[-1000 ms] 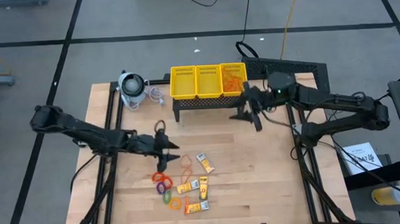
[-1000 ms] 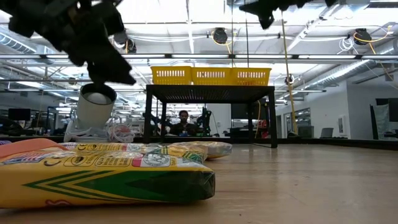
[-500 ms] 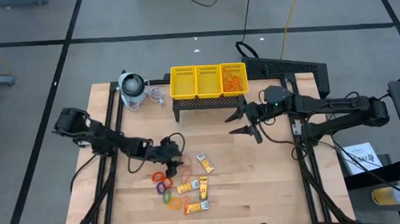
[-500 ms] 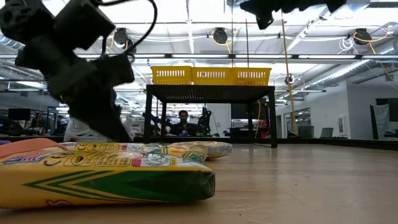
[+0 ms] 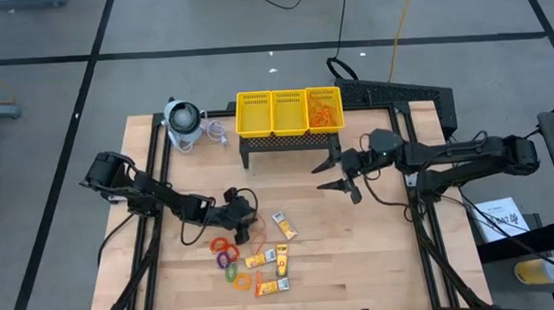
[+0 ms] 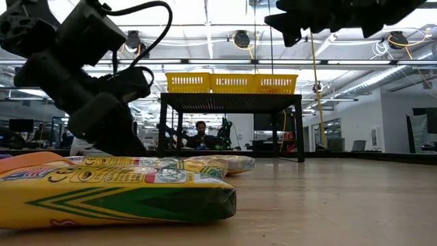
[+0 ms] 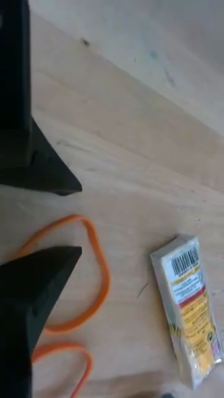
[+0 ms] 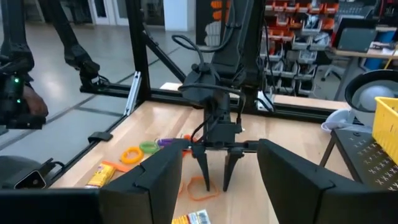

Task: Pick & Place Office Desk Supplies
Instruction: Put the orange rubber band into the right yellow bin on the shelf

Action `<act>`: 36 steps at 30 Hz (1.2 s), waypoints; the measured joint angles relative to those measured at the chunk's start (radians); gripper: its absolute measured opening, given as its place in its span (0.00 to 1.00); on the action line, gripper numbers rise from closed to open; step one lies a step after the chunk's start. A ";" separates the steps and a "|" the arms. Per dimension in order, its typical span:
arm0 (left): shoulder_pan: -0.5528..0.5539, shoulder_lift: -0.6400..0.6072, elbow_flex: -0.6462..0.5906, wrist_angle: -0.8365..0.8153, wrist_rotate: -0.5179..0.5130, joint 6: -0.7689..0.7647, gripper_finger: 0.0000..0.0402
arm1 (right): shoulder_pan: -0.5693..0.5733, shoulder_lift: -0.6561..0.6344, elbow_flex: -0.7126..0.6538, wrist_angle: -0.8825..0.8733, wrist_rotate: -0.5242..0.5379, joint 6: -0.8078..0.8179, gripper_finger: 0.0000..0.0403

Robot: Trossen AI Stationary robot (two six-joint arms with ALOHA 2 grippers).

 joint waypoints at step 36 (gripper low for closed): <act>0.006 -0.248 0.289 -0.041 -0.149 0.587 0.00 | 0.005 0.000 -0.073 0.094 0.000 0.102 0.49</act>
